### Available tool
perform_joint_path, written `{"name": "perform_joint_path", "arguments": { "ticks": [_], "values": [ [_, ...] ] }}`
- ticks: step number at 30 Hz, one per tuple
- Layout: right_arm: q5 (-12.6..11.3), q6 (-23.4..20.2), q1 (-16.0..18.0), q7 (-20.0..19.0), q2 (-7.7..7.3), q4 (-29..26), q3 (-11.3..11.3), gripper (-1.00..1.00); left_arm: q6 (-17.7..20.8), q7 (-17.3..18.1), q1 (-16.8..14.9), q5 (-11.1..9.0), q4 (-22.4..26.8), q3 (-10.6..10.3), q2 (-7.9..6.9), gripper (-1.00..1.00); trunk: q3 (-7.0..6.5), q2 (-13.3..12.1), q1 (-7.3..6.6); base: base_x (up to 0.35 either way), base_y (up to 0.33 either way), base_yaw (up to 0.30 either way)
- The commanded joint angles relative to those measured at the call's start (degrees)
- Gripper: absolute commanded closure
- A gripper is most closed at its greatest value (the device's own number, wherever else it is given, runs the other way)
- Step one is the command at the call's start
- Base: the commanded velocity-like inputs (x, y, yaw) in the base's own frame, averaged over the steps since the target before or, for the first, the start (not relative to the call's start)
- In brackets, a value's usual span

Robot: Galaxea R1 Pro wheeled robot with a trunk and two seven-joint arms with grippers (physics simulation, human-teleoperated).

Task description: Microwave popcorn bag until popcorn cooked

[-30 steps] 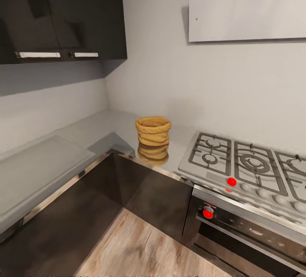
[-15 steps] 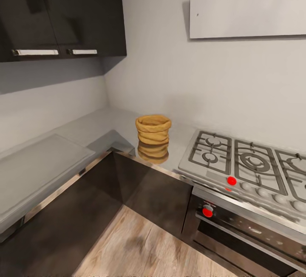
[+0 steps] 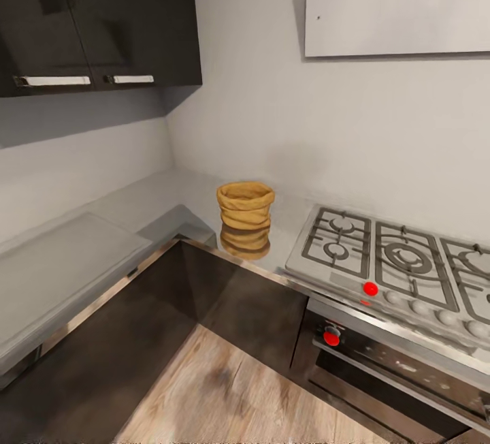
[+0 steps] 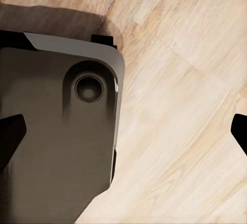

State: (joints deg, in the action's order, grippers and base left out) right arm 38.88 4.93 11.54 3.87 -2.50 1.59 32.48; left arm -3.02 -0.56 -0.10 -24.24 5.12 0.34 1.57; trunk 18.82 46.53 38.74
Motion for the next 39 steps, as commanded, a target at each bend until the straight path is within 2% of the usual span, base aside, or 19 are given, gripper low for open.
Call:
{"name": "perform_joint_path", "arguments": {
  "ticks": [1, 39],
  "values": [
    [0.58, 0.28, 0.06, 0.32, -0.04, 0.17, 0.48, -1.0, -0.14, -0.06, 0.0, -0.19, 0.04, 0.01, 0.0, -1.0, 0.16, 0.05, 0.01, 0.0, 0.0, 0.0],
    [0.67, 0.34, 0.06, 0.44, -0.12, 0.17, 0.48, -1.0, -0.14, -0.06, 0.0, -0.18, -0.11, 0.0, 0.11, -1.0, 3.66, 0.05, 0.01, 0.0, 0.0, 0.0]
  ]
}}
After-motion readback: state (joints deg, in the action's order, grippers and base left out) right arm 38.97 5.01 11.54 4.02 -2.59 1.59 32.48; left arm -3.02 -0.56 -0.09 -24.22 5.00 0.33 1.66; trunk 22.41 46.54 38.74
